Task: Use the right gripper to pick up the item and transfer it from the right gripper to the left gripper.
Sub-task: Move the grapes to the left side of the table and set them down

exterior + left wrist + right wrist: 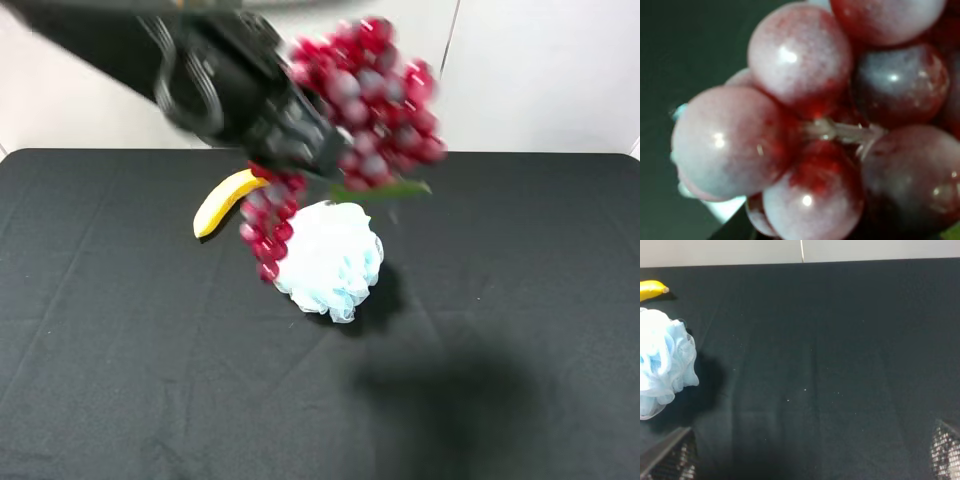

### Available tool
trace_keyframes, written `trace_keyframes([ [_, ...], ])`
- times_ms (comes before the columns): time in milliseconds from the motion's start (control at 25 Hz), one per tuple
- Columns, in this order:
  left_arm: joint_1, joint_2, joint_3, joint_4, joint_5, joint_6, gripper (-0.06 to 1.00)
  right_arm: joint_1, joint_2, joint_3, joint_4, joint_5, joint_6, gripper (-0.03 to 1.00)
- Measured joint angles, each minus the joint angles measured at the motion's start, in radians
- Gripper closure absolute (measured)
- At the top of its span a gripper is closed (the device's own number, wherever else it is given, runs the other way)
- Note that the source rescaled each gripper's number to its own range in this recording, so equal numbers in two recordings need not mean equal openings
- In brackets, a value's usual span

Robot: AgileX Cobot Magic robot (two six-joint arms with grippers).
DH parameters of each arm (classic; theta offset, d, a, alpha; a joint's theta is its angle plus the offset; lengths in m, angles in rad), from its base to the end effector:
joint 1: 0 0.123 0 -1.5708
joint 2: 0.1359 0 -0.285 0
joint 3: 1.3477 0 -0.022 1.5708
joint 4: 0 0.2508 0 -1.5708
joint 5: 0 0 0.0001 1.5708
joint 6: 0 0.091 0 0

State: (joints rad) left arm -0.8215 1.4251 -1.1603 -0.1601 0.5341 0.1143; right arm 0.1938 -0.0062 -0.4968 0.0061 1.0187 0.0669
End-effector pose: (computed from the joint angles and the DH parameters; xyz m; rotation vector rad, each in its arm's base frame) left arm 0.2104 -0.2371 0.3264 0.9457 2.1313 -0.5277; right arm -0.0038 -0.0003 0.2798 -0.1272 1.9995 0.1745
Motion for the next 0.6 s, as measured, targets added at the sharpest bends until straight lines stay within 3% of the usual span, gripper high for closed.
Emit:
trace_keyframes([
  [320,0.307,0.000,-0.046,0.012,0.188,-0.025,0.94,0.000,0.000,0.000,0.000,0.000,0.000,-0.03],
  [600,0.528,0.052,-0.046,0.061,0.277,-0.027,0.94,0.000,0.000,0.000,0.000,0.000,0.000,-0.03],
])
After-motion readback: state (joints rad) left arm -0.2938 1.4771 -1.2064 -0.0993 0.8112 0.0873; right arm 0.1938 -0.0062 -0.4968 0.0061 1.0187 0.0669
